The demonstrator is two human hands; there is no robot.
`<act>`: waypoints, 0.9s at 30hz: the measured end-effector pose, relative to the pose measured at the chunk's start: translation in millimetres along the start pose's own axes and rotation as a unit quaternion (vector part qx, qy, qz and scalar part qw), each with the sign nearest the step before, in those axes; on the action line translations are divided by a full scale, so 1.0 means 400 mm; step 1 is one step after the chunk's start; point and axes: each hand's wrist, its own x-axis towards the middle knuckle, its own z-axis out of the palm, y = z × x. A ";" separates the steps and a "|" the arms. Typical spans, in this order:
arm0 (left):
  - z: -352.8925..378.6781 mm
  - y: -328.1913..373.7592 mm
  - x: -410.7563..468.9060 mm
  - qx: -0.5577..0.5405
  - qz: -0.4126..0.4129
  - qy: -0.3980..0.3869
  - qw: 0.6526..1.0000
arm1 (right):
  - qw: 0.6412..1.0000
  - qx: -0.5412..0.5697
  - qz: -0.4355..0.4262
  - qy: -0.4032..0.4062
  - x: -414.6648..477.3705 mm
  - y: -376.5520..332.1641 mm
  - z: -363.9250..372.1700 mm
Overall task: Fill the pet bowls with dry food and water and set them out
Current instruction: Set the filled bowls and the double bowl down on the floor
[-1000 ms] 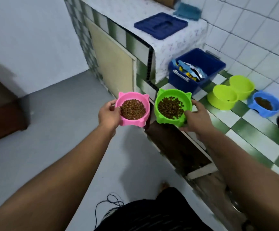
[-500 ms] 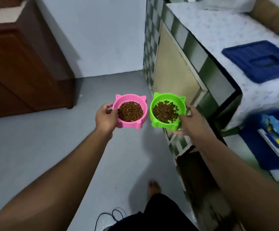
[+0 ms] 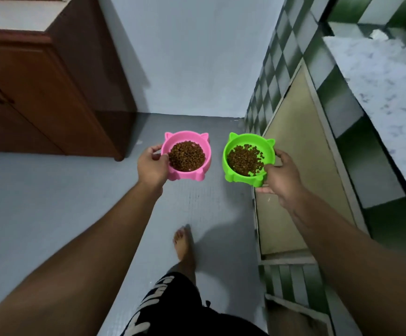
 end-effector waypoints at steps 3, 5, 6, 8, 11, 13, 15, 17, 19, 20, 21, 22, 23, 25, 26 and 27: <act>0.054 0.039 0.163 0.004 -0.009 -0.003 1.000 | 1.000 0.005 0.005 -0.004 0.146 -0.059 0.075; 0.088 0.077 0.265 0.009 -0.020 -0.010 1.000 | 1.000 0.004 0.005 0.005 0.243 -0.108 0.127; 0.101 0.096 0.311 0.012 -0.026 -0.012 1.000 | 1.000 0.003 0.008 0.011 0.286 -0.132 0.151; 0.134 0.139 0.414 0.016 -0.030 -0.027 0.999 | 0.999 0.028 0.023 0.021 0.386 -0.181 0.198; 0.198 0.192 0.554 0.030 -0.044 -0.035 0.998 | 0.999 0.012 0.039 0.032 0.524 -0.232 0.253; 0.252 0.211 0.650 0.027 -0.059 -0.034 0.997 | 0.999 0.007 0.039 0.026 0.622 -0.261 0.286; 0.308 0.222 0.750 0.027 -0.071 -0.026 0.997 | 0.999 0.006 0.043 0.023 0.728 -0.287 0.315; 0.361 0.222 0.844 0.037 -0.071 -0.013 0.997 | 0.998 0.000 0.054 0.026 0.841 -0.299 0.346; 0.411 0.208 0.935 0.054 -0.070 0.008 0.996 | 0.997 -0.010 0.069 0.021 0.961 -0.293 0.379; 0.435 0.195 0.981 0.057 -0.074 0.020 0.995 | 0.997 -0.015 0.075 0.015 1.023 -0.283 0.395; 0.463 0.177 1.030 0.058 -0.080 0.027 0.995 | 0.997 -0.019 0.080 0.010 1.086 -0.270 0.412; 0.491 0.153 1.080 0.059 -0.088 0.030 0.994 | 0.996 -0.024 0.084 0.007 1.150 -0.252 0.429; 0.520 0.125 1.129 0.060 -0.096 0.032 0.993 | 0.995 -0.030 0.092 0.007 1.212 -0.228 0.447; 0.576 0.056 1.231 0.065 -0.105 0.038 0.992 | 0.993 -0.039 0.110 0.015 1.334 -0.174 0.493; 0.602 0.021 1.278 0.074 -0.109 0.041 0.991 | 0.992 -0.043 0.116 0.019 1.393 -0.145 0.516; 0.626 -0.018 1.327 0.088 -0.111 0.044 0.989 | 0.991 -0.043 0.121 0.021 1.451 -0.113 0.541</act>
